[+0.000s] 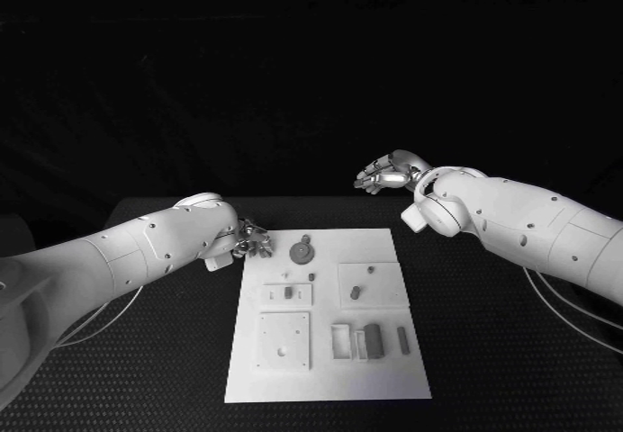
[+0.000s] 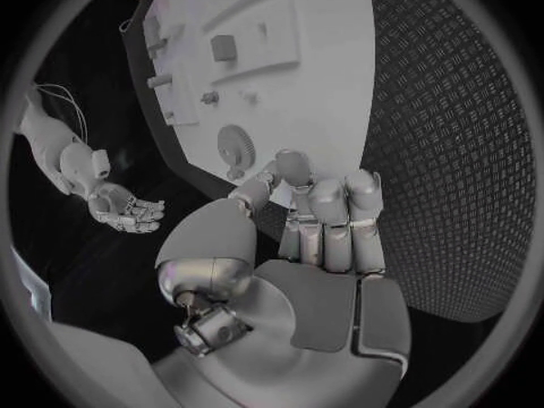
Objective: Assemble the parts on the task board
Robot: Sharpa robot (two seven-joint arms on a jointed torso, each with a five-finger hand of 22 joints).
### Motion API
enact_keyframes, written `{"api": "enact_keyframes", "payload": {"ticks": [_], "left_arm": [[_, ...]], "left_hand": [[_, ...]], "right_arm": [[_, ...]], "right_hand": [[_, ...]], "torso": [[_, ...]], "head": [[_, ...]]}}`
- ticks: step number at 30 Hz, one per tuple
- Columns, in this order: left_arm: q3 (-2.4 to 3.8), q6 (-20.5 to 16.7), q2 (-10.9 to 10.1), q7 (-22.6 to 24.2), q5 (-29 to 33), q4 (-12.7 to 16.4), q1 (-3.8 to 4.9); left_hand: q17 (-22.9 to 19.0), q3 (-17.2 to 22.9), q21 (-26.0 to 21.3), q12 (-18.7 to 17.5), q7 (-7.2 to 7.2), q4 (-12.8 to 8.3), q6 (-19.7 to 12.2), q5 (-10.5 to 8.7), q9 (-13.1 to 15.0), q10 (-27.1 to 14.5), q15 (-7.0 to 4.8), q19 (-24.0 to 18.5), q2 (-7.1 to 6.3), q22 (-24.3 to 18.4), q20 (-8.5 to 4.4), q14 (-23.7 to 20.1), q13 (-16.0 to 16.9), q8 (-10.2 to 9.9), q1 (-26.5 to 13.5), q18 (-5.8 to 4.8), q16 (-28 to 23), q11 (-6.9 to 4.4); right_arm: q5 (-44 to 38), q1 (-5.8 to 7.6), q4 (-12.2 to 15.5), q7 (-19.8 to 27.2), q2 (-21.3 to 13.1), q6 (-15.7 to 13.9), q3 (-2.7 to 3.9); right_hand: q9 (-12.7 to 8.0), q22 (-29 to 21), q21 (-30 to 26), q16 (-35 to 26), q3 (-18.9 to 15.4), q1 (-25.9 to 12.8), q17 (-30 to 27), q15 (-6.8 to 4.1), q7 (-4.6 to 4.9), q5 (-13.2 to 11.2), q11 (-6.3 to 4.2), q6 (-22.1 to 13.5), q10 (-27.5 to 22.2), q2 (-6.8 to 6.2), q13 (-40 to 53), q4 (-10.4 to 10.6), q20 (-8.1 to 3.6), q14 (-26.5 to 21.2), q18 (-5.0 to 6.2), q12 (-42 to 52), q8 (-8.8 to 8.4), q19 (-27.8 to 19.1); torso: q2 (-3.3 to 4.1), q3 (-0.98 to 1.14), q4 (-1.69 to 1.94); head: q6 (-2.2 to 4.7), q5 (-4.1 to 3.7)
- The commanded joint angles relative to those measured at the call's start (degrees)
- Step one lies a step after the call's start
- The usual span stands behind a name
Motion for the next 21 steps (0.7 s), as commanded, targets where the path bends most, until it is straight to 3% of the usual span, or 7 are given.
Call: {"api": "enact_keyframes", "payload": {"ticks": [1,8,14,21], "left_arm": [[0.08,-3.58,-1.24,0.59,5.61,2.00,0.07],[0.15,-6.66,-5.59,0.69,7.50,8.92,0.88],[0.23,-8.09,-9.43,0.10,7.78,15.48,1.64],[0.12,-10.78,-12.67,-0.38,4.22,21.68,1.75]], "left_hand": [[-0.08,0.41,0.39,-0.36,0.11,0.02,0.48,-0.03,0.25,0.19,-0.47,-0.10,0.10,-0.02,-5.48,0.16,-0.05,0.33,0.64,0.83,0.25,-0.13],[-0.01,0.64,0.48,-0.34,-0.05,-0.26,0.76,-0.03,0.56,0.37,-0.62,-0.05,0.13,0.01,-5.50,0.32,-0.05,0.66,0.92,0.82,0.49,-0.28],[0.01,0.70,0.51,-0.31,-0.11,-0.36,0.88,-0.02,0.68,0.44,-0.68,0.00,0.09,0.01,-5.51,0.40,-0.03,0.78,1.01,0.81,0.59,-0.34],[0.02,0.75,0.54,-0.29,-0.17,-0.42,0.97,-0.01,0.77,0.49,-0.72,0.06,0.01,0.01,-5.53,0.46,-0.02,0.89,1.09,0.82,0.67,-0.39]], "right_arm": [[0.04,-0.01,-0.01,0.42,-0.13,0.91,0.03],[0.08,-0.01,-0.02,0.39,-0.46,1.07,0.03],[0.19,-0.01,-0.49,0.43,-0.43,1.17,0.02],[0.29,-0.02,-0.50,0.43,-0.58,1.22,0.02]], "right_hand": [[-0.07,0.06,-0.34,-0.29,-0.35,-0.14,-0.08,0.01,0.83,0.21,0.21,-0.49,0.13,0.64,-0.06,-0.14,0.05,-0.57,-0.74,-0.27,0.32,-0.53],[-0.10,0.12,-0.39,-0.29,-0.44,-0.24,-0.09,0.02,0.83,0.29,0.21,-0.51,0.14,0.66,-0.07,-0.09,0.06,-0.60,-0.75,-0.33,0.33,-0.53],[-0.13,0.15,-0.41,-0.29,-0.49,-0.30,-0.09,0.01,0.82,0.35,0.22,-0.52,0.15,0.68,-0.08,-0.06,0.06,-0.61,-0.75,-0.36,0.34,-0.54],[-0.15,0.19,-0.45,-0.29,-0.54,-0.35,-0.10,0.00,0.82,0.42,0.22,-0.54,0.15,0.70,-0.08,-0.02,0.06,-0.62,-0.76,-0.40,0.35,-0.54]], "torso": [[-0.03,0.06,-0.03],[-0.05,0.05,0.16],[-0.02,0.06,0.08],[0.03,0.04,0.07]], "head": [[0.10,0.05],[-0.03,-0.02],[0.06,0.19],[-0.09,0.27]]}}
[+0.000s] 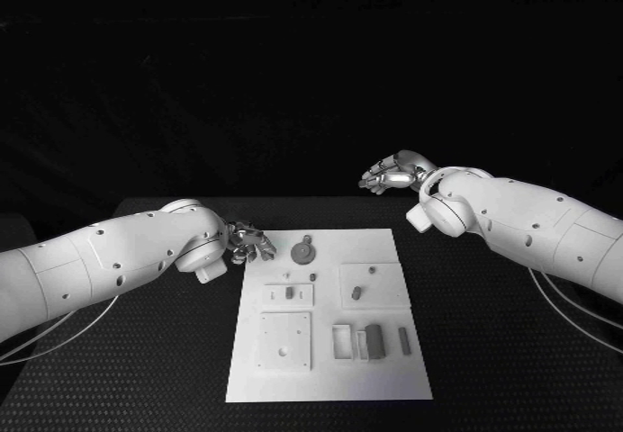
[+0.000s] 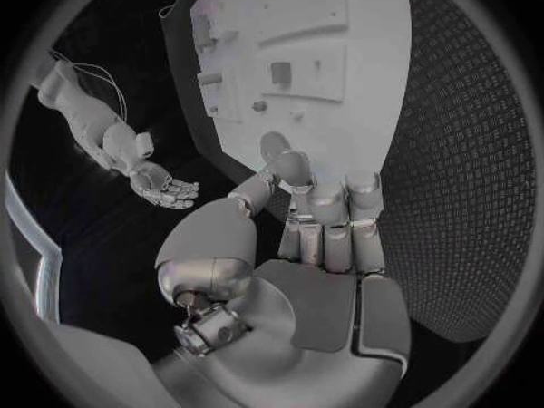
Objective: Assemble the parts on the task board
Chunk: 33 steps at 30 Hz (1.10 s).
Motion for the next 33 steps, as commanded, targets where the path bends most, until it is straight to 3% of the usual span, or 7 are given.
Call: {"api": "enact_keyframes", "payload": {"ticks": [1,7,13,18,33], "left_arm": [[-0.07,-3.86,-0.73,-0.20,-2.91,2.36,0.03],[-0.72,-5.90,-2.59,-1.35,-7.59,6.35,-0.08],[-2.43,-6.07,-3.81,-3.30,-10.50,9.52,-0.13],[-3.46,-4.24,-4.08,-4.63,-12.17,10.86,-0.24],[-3.56,-1.96,-4.03,-6.48,-13.40,12.78,-1.24]], "left_hand": [[0.02,0.25,0.25,-0.28,-0.18,0.10,0.60,0.18,0.30,0.22,-0.39,0.08,-0.11,0.01,-5.53,0.05,-0.02,0.42,0.52,0.84,0.25,-0.28],[0.02,0.23,0.27,-0.27,-0.21,0.14,0.66,0.18,0.36,0.24,-0.41,0.12,-0.19,0.01,-5.53,0.08,-0.02,0.48,0.47,0.84,0.29,-0.31],[0.02,0.32,0.32,-0.24,-0.26,0.08,0.73,0.18,0.43,0.29,-0.46,0.21,-0.29,0.00,-5.57,0.15,0.00,0.55,0.59,0.87,0.35,-0.36],[0.02,0.33,0.33,-0.23,-0.27,0.07,0.74,0.18,0.45,0.30,-0.47,0.25,-0.34,0.00,-5.58,0.18,0.01,0.57,0.60,0.87,0.36,-0.37],[0.03,0.40,0.42,-0.11,-0.32,0.08,0.79,0.20,0.48,0.45,-0.52,0.40,-0.38,0.01,-5.62,0.33,0.07,0.60,0.63,0.89,0.51,-0.42]], "right_arm": [[0.19,-0.02,0.06,0.44,-0.11,0.92,0.02],[0.21,-0.02,0.17,0.46,-0.31,0.90,0.02],[0.24,-0.02,0.19,0.53,-0.45,0.88,0.02],[0.41,-0.02,0.21,0.77,-0.40,0.84,0.02],[0.43,-0.02,0.24,0.83,-0.45,0.78,0.02]], "right_hand": [[-0.10,0.09,-0.21,-0.29,-0.22,-0.14,-0.05,-0.03,0.82,0.20,0.22,-0.55,0.15,0.48,-0.09,-0.01,0.06,-0.20,-0.42,-0.33,0.35,-0.54],[-0.13,0.13,-0.24,-0.29,-0.27,-0.19,-0.06,-0.03,0.82,0.27,0.22,-0.56,0.16,0.50,-0.10,0.03,0.06,-0.22,-0.43,-0.36,0.36,-0.54],[-0.14,0.14,-0.26,-0.30,-0.29,-0.21,-0.06,-0.04,0.82,0.30,0.22,-0.57,0.16,0.48,-0.10,0.04,0.05,-0.23,-0.43,-0.38,0.36,-0.55],[-0.16,0.17,-0.29,-0.30,-0.31,-0.23,-0.07,-0.05,0.81,0.34,0.22,-0.58,0.16,0.49,-0.11,0.06,0.05,-0.25,-0.43,-0.42,0.37,-0.55],[-0.20,0.23,-0.36,-0.33,-0.36,-0.26,-0.09,-0.08,0.78,0.40,0.18,-0.59,0.16,0.50,-0.11,0.09,0.05,-0.32,-0.44,-0.49,0.39,-0.59]], "torso": [[0.07,0.00,-0.03],[0.07,-0.10,-0.04],[0.04,-0.05,-0.07],[0.07,-0.08,-0.14],[0.04,-0.02,-0.20]], "head": [[-0.13,0.07],[-0.43,0.04],[-0.65,0.01],[-0.81,0.08],[-0.86,0.05]]}}
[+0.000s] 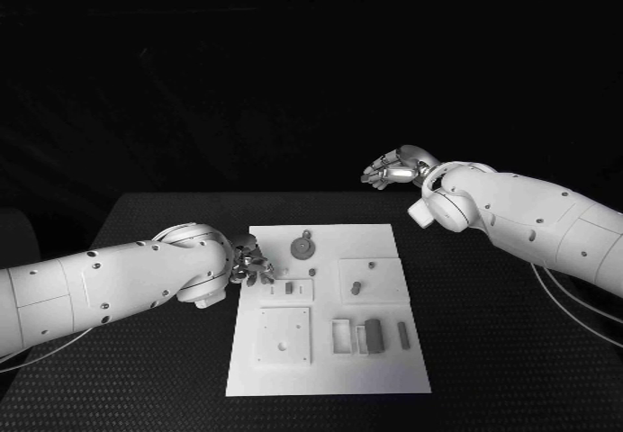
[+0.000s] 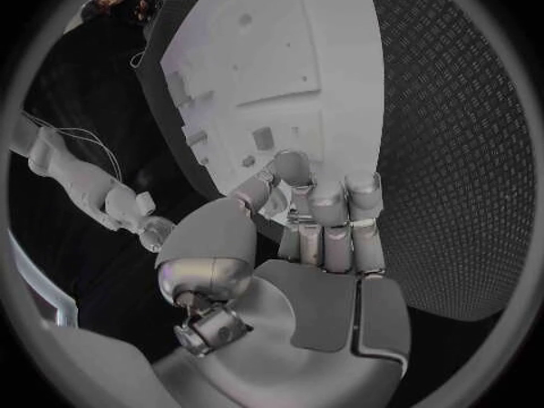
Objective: Assemble the parts on the task board
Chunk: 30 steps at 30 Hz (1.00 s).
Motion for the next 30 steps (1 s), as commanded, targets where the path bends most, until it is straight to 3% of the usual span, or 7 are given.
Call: {"api": "enact_keyframes", "payload": {"ticks": [1,11,30], "left_arm": [[0.02,1.75,-0.06,-0.96,-1.04,0.39,-0.17],[0.02,1.41,0.36,-1.17,-1.21,0.31,-1.23],[0.02,1.34,0.86,-1.17,-1.72,-0.07,-1.51]], "left_hand": [[0.02,0.42,0.21,-0.10,-0.32,0.08,0.68,0.22,-0.03,0.23,-0.32,0.40,-0.13,0.01,-5.62,0.17,0.06,0.20,0.42,0.90,0.29,-0.23],[0.03,0.46,0.25,-0.05,-0.34,0.05,0.70,0.23,-0.03,0.27,-0.33,0.45,-0.10,0.02,-5.64,0.22,0.09,0.20,0.44,0.91,0.35,-0.24],[0.02,0.51,0.30,0.01,-0.34,0.04,0.71,0.24,-0.04,0.30,-0.34,0.52,-0.04,0.03,-5.66,0.28,0.12,0.19,0.41,0.91,0.41,-0.25]], "right_arm": [[0.07,-0.01,0.08,0.67,-0.07,0.72,0.03],[0.07,-0.01,0.26,0.72,-0.23,0.68,0.03],[0.06,-0.01,0.53,0.70,-0.36,0.82,0.03]], "right_hand": [[-0.09,0.09,-0.37,-0.33,-0.37,-0.27,-0.09,-0.07,0.64,0.38,0.18,-0.45,0.16,0.51,-0.08,0.10,-0.16,-0.32,-0.44,-0.27,0.39,-0.38],[-0.14,0.17,-0.39,-0.32,-0.40,-0.27,-0.10,-0.15,0.58,0.47,0.14,-0.48,0.18,0.55,-0.08,0.14,-0.17,-0.32,-0.42,-0.33,0.40,-0.32],[-0.19,0.25,-0.47,-0.35,-0.48,-0.35,-0.14,-0.14,0.56,0.52,0.13,-0.50,0.18,0.54,-0.09,0.20,-0.17,-0.39,-0.43,-0.42,0.43,-0.33]], "torso": [[0.00,0.06,-0.06],[0.01,0.07,0.00],[0.00,0.02,0.01]], "head": [[0.09,-0.01],[0.01,-0.11],[-0.09,-0.22]]}}
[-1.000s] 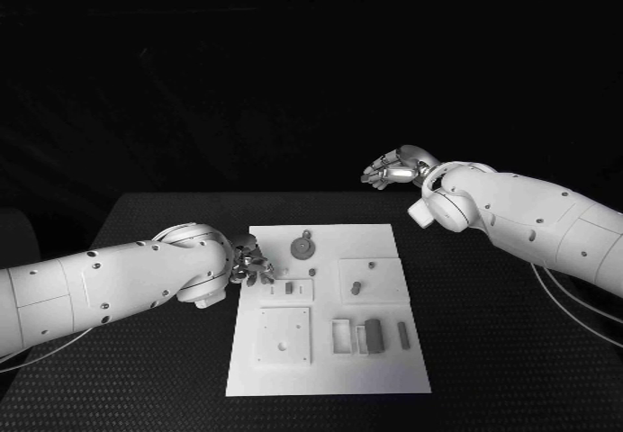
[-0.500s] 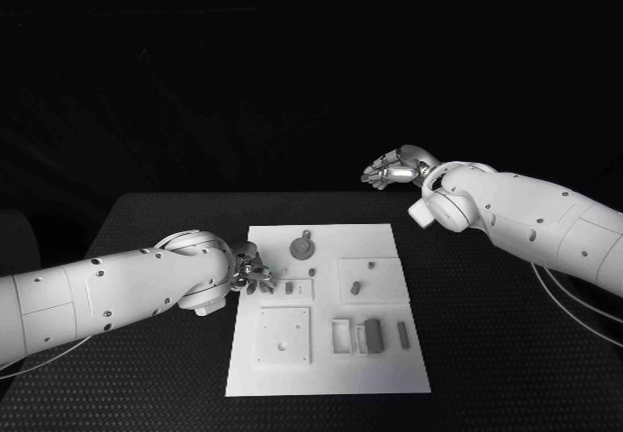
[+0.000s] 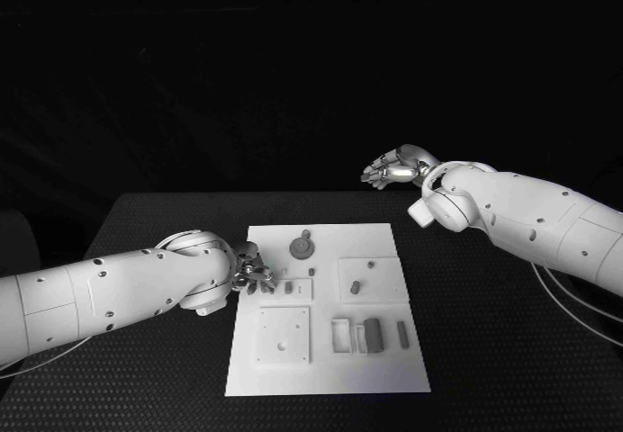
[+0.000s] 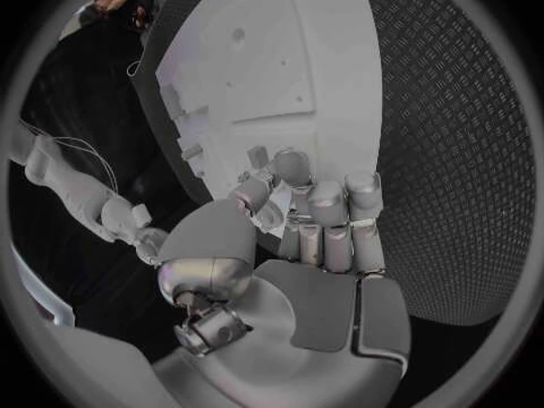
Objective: Assemble the parts on the task board
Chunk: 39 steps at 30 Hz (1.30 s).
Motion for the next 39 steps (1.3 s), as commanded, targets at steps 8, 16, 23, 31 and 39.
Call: {"api": "enact_keyframes", "payload": {"ticks": [8,16,23,31,39], "left_arm": [[0.01,0.52,0.51,0.03,-1.75,-0.19,-0.16],[0.02,0.54,0.69,-0.22,-2.75,-0.26,-0.35],[0.02,0.65,0.76,-0.55,-2.80,-0.45,-0.48],[0.02,0.83,0.89,-0.90,-3.03,-0.69,-0.56],[0.02,1.09,1.06,-1.01,-3.12,-0.87,-0.71]], "left_hand": [[0.01,0.30,0.32,0.02,-0.36,0.01,0.66,0.18,0.08,0.29,-0.37,0.54,0.12,0.04,-5.66,0.11,0.09,0.23,0.54,0.91,0.21,-0.26],[0.00,0.31,0.33,0.03,-0.37,0.00,0.66,0.18,0.08,0.28,-0.38,0.56,0.12,0.04,-5.67,0.12,0.09,0.23,0.52,0.91,0.22,-0.26],[-0.01,0.32,0.34,0.04,-0.37,0.00,0.66,0.19,0.08,0.28,-0.38,0.58,0.11,0.04,-5.68,0.13,0.10,0.23,0.50,0.92,0.22,-0.26],[-0.02,0.37,0.35,0.05,-0.37,-0.02,0.61,0.19,0.06,0.26,-0.39,0.61,0.14,0.04,-5.69,0.15,0.10,0.19,0.51,0.92,0.23,-0.27],[-0.05,0.36,0.36,0.06,-0.33,-0.03,0.44,0.19,-0.02,0.25,-0.38,0.63,0.08,0.03,-5.70,0.16,0.11,0.06,0.42,0.93,0.24,-0.25]], "right_arm": [[0.00,-0.01,0.29,0.64,-0.03,0.90,0.03],[0.00,-0.02,0.37,0.64,-0.09,0.91,0.03],[0.23,-0.02,0.34,0.60,-0.10,1.02,0.03],[0.29,-0.02,0.56,0.58,-0.13,1.28,0.03],[0.41,-0.11,0.64,0.64,-0.09,1.47,0.02]], "right_hand": [[-0.13,0.13,-0.30,-0.35,-0.36,-0.17,-0.10,-0.12,0.75,0.37,0.14,-0.31,0.18,0.39,-0.05,0.10,-0.17,-0.41,-0.43,-0.25,0.24,-0.33],[-0.17,0.18,-0.36,-0.37,-0.41,-0.27,-0.13,-0.09,0.77,0.46,0.16,-0.34,0.18,0.42,-0.05,0.20,-0.16,-0.44,-0.44,-0.31,0.25,-0.35],[-0.19,0.21,-0.39,-0.38,-0.43,-0.30,-0.14,-0.08,0.77,0.50,0.16,-0.35,0.17,0.41,-0.06,0.23,-0.16,-0.46,-0.45,-0.34,0.25,-0.36],[-0.27,0.33,-0.52,-0.38,-0.59,-0.65,-0.18,-0.06,0.79,0.36,0.18,-0.40,0.18,0.55,-0.06,0.59,-0.15,-0.49,-0.47,-0.47,0.28,-0.37],[-0.31,0.36,-0.58,-0.41,-0.61,-0.68,-0.20,-0.05,0.80,0.42,0.18,-0.44,0.15,0.55,-0.07,0.63,-0.16,-0.54,-0.47,-0.52,0.28,-0.42]], "torso": [[0.00,-0.02,0.02],[0.02,-0.05,0.03],[0.02,-0.02,0.01],[0.00,-0.01,0.01],[-0.01,-0.01,0.03]], "head": [[-0.04,-0.02],[-0.05,-0.03],[-0.13,-0.04],[-0.16,0.05],[-0.23,0.11]]}}
